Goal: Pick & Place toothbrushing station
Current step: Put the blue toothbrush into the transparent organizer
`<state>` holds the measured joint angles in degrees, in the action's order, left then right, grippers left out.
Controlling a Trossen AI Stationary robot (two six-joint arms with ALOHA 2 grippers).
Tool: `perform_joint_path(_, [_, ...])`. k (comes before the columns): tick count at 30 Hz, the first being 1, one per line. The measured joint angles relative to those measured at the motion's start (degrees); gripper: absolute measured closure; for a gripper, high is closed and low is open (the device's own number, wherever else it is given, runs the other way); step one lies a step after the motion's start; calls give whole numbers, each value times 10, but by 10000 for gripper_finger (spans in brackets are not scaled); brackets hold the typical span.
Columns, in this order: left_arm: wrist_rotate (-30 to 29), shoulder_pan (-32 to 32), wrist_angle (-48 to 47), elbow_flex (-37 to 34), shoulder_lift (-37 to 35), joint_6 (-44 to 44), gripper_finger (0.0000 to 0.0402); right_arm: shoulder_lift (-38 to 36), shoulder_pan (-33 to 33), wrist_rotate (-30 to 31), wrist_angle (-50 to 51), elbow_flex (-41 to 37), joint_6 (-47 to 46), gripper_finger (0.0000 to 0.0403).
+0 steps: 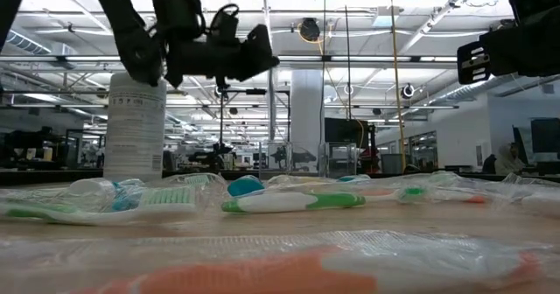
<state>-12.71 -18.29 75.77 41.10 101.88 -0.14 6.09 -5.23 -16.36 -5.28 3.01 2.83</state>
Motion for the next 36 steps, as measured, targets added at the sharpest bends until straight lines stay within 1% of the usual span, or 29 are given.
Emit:
perform_joint_path(1, [18, -6, 7, 0, 9, -2, 346, 0, 0, 0, 0, 0, 2, 399])
perform_joint_path(2, [21, -10, 10, 0, 17, -6, 347, 0, 0, 0, 0, 0, 7, 399])
perform_joint_path(5, [-9, -15, -6, 0, 36, -21, 350, 0, 0, 0, 0, 0, 14, 399])
perform_joint_path(8, [-23, -17, -56, 0, 41, -37, 348, 0, 0, 0, 0, 0, 14, 399])
perform_joint_path(10, [-16, -17, -71, 0, 40, -35, 340, 0, 0, 0, 0, 0, 14, 399])
perform_joint_path(12, [5, -16, -75, 0, 39, -13, 329, 0, 0, 0, 0, 0, 15, 399])
perform_joint_path(14, [11, -14, -76, 0, 39, -1, 319, 0, 0, 0, 0, 0, 15, 399])
perform_joint_path(17, [10, -9, -86, 0, 38, 1, 306, 0, 0, 0, 0, 0, 15, 399])
perform_joint_path(22, [-16, 1, -93, 0, 33, 17, 282, 0, 0, 0, 0, 0, 14, 399])
perform_joint_path(25, [-40, 6, -124, 0, 8, 39, 267, 0, 0, 0, 0, 0, 15, 399])
perform_joint_path(30, [-92, 12, -245, 0, -61, 43, 242, 0, 0, 0, 0, 0, 15, 399])
perform_joint_path(36, [-97, 28, -399, 0, -173, 48, 228, 0, 0, 0, 1, 0, 15, 399])
